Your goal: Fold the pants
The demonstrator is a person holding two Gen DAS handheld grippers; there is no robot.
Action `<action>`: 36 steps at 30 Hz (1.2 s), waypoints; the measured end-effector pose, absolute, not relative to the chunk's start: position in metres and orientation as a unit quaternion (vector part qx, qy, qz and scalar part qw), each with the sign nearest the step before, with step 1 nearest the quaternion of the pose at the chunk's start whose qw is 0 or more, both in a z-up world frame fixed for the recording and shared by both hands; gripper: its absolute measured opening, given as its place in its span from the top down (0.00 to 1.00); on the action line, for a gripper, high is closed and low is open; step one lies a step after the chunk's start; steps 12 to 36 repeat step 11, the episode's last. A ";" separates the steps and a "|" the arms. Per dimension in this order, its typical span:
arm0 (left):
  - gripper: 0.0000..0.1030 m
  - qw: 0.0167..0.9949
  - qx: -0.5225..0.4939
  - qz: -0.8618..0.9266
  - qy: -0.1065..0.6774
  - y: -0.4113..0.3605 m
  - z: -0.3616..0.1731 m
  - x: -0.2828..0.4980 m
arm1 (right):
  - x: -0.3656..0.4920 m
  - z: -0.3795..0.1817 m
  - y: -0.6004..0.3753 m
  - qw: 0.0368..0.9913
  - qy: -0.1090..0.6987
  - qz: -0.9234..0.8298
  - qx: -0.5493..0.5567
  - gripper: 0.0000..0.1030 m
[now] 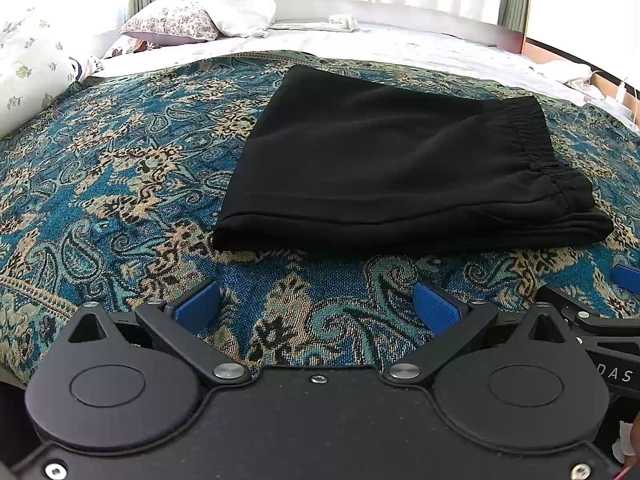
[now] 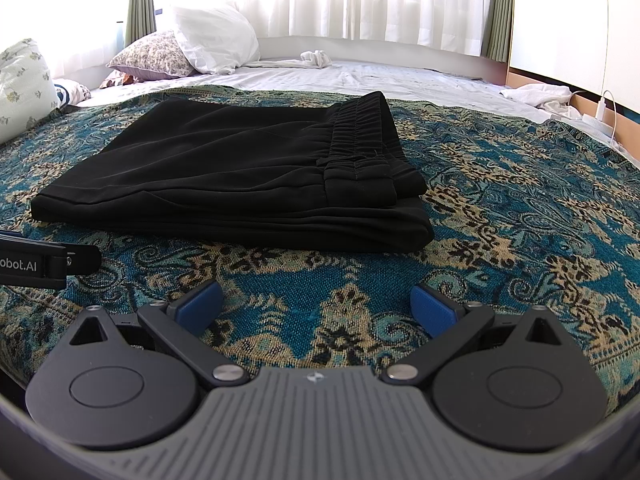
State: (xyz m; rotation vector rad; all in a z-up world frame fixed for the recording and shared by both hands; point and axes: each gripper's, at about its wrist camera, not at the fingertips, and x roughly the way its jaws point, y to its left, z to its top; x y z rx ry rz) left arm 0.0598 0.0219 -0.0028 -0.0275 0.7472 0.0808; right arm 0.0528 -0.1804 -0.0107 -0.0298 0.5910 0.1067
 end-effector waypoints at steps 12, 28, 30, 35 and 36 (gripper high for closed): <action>0.00 0.931 -0.013 0.040 0.363 0.022 -0.002 0.060 | 0.053 -0.011 -0.180 0.955 0.291 0.053 -0.015 0.00; 0.00 0.931 -0.013 0.040 0.363 0.022 -0.002 0.060 | 0.053 -0.011 -0.180 0.955 0.291 0.053 -0.015 0.00; 0.00 0.931 -0.013 0.040 0.363 0.022 -0.002 0.060 | 0.053 -0.011 -0.180 0.955 0.291 0.053 -0.015 0.00; 0.00 0.931 -0.013 0.040 0.363 0.022 -0.002 0.060 | 0.053 -0.011 -0.180 0.955 0.291 0.053 -0.015 0.00; 0.00 0.931 -0.013 0.040 0.363 0.022 -0.002 0.060 | 0.053 -0.011 -0.180 0.955 0.291 0.053 -0.015 0.00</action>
